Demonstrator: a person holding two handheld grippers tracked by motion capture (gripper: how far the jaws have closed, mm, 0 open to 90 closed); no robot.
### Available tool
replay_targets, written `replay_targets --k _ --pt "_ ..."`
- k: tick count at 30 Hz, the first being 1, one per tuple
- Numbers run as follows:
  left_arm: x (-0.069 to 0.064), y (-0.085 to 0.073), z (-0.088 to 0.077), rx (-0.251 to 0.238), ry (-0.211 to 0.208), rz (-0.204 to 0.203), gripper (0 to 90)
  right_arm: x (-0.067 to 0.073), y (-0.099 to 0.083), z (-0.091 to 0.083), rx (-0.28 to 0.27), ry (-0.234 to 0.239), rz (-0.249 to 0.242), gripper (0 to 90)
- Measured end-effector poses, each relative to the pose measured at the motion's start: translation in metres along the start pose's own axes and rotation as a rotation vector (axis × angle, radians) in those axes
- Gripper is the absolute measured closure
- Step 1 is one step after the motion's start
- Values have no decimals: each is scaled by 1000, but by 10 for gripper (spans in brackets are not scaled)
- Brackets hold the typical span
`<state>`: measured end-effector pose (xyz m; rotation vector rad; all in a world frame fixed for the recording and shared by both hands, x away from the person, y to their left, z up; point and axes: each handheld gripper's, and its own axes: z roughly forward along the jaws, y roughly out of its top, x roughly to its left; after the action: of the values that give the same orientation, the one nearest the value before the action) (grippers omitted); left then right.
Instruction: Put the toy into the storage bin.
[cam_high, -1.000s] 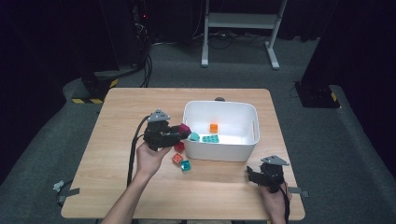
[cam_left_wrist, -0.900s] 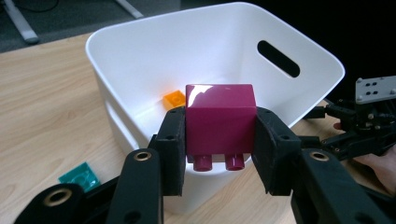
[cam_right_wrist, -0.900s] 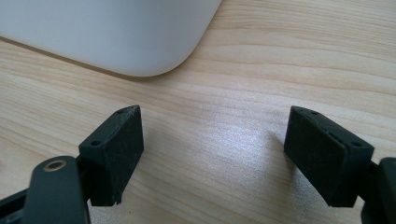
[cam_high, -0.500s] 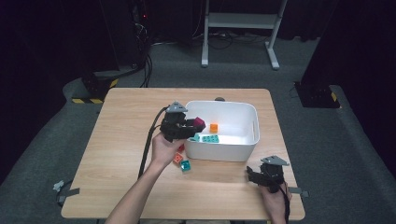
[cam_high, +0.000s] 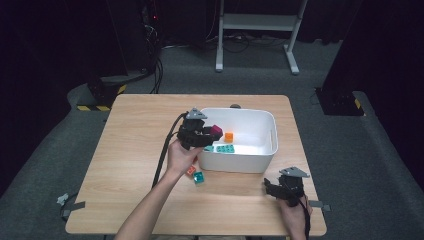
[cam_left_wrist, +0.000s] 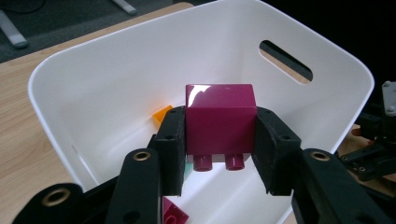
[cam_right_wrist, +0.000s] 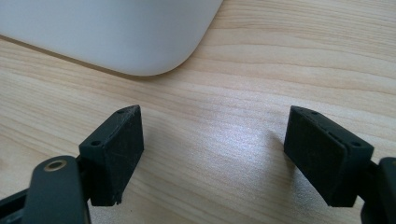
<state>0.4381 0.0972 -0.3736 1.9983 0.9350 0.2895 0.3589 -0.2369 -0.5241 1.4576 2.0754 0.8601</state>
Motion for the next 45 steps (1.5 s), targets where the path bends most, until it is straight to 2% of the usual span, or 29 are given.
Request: replay_targets --k 3,5,7,9,10,13,19,24,26,34,41,43,45 --pt "3 0 1 -1 2 -16 550 0 0 0 0 0 0 201" --pt "5 1 3 -7 1 -30 470 0 0 0 0 0 0 201" --pt "4 0 2 1 8 -25 441 0 0 0 0 0 0 202" --pt "3 -1 1 11 33 3 431 0 0 0 0 1 0 201" --pt "3 -1 1 11 33 3 424 0 0 0 0 1 0 201" --pt "6 -3 -1 16 28 -18 423 0 0 0 0 1 0 201" --pt "3 -9 -11 1 33 -12 408 0 0 0 0 1 0 201" --pt "6 -12 -18 -12 36 -15 355 0 0 0 0 1 0 201" --pt "8 -13 -22 -20 56 -13 344 0 0 0 0 1 0 200" --pt "16 -22 -37 -63 52 -44 308 0 1 1 -2 2 -2 200" --pt "20 -31 -49 -73 80 -38 319 0 1 1 -2 2 -3 200" --pt "23 -32 -52 -75 70 -53 317 0 1 1 -1 2 -1 200" --pt "25 -32 -55 -74 61 -51 320 0 1 1 -3 2 -4 200"
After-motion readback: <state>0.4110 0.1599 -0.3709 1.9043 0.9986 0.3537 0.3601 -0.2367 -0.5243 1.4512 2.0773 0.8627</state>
